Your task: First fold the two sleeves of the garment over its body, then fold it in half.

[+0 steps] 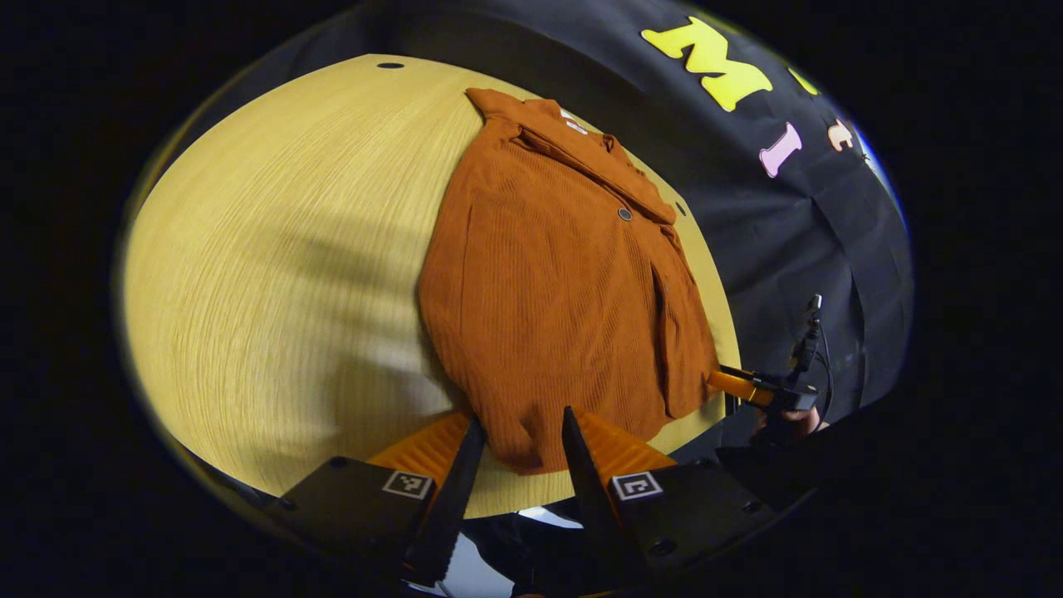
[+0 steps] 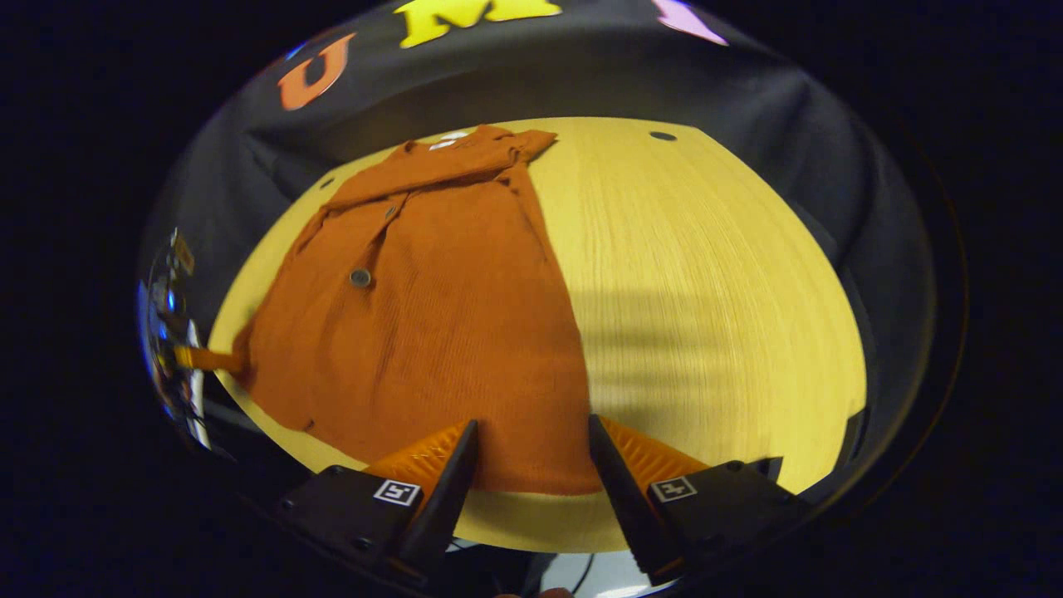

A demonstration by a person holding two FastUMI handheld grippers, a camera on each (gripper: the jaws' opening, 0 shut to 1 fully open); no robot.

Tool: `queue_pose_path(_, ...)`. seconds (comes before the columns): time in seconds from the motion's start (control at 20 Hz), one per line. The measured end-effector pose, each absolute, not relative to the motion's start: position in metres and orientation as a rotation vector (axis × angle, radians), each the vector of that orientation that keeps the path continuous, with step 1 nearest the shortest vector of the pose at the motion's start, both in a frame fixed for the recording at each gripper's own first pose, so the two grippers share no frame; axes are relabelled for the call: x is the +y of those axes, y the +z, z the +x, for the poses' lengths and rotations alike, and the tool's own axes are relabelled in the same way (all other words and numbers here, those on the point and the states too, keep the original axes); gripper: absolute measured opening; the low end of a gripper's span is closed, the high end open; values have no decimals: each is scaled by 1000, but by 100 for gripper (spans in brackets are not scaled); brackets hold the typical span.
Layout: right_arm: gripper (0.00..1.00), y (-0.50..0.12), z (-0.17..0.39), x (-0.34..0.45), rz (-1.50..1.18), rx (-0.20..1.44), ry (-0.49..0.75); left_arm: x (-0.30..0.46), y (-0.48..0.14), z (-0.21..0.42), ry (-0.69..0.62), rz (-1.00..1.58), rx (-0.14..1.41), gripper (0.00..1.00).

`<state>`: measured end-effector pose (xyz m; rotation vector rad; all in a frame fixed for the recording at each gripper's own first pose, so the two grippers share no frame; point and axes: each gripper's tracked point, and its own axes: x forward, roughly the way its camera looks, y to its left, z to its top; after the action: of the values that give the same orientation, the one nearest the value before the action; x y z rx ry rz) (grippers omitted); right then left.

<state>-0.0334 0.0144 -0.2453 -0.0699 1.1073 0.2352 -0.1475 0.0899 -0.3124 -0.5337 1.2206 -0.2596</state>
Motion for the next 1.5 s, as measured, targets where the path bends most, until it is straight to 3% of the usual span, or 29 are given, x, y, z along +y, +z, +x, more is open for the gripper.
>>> queue_pose_path(0.1,60,-245,-34,27,-67,1103,246,93,-318,-145,-229,-519,1223,49)
queue_pose_path(0.15,47,-245,-33,26,-54,1105,229,93,-319,-144,-224,-517,1223,33)
queue_pose_path(0.2,47,-245,-32,25,-30,1115,212,93,-318,-144,-223,-515,1222,24)
queue_pose_path(0.25,47,-245,-28,24,-25,1111,196,94,-320,-142,-213,-511,1225,22)
queue_pose_path(0.4,9,-245,-31,28,46,1133,174,96,-322,-143,-188,-505,1232,11)
queue_pose_path(0.55,7,-240,-38,36,148,1179,168,96,-315,-148,-196,-497,1247,5)
queue_pose_path(0.6,0,-236,-37,37,176,1176,163,97,-310,-148,-206,-499,1242,4)
queue_pose_path(0.9,0,-190,-50,47,295,1176,194,108,-270,-166,-247,-552,1217,4)
queue_pose_path(1.2,1,-98,-55,52,499,1163,239,97,-191,-188,-432,-456,1158,3)
queue_pose_path(1.5,0,-29,-21,63,521,1113,350,102,-121,-139,-456,-421,1012,4)
